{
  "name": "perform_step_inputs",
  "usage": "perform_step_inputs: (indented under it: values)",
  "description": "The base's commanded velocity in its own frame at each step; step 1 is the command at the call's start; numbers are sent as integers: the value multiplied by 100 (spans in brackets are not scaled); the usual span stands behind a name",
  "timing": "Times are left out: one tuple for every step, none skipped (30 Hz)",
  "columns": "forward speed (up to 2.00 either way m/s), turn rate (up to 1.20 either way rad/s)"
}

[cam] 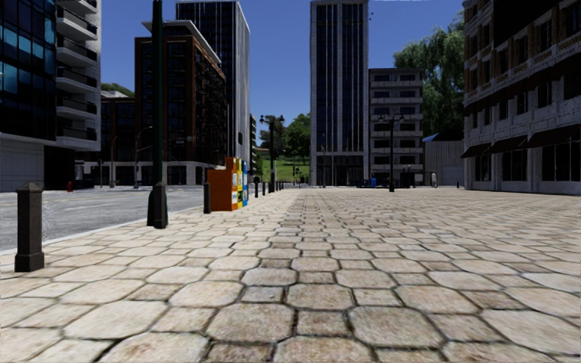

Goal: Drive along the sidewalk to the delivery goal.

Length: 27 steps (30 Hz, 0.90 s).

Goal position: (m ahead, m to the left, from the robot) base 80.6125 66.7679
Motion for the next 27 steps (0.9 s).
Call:
perform_step_inputs:
  values:
    - [200, -37]
    - [200, -37]
    - [200, -37]
    - [200, -37]
    - [200, -37]
    - [200, -37]
    - [200, -37]
    - [200, -37]
    - [200, -37]
    - [200, -37]
    - [200, -37]
    - [200, -37]
    - [200, -37]
    - [200, -35]
    - [200, -16]
    - [200, -16]
    - [200, 0]
    - [200, 0]
    - [200, 0]
    - [200, 0]
    - [200, 0]
    - [200, 0]
    - [200, 0]
    - [200, 0]
    - [200, 0]
    - [200, 0]
    - [200, 0]
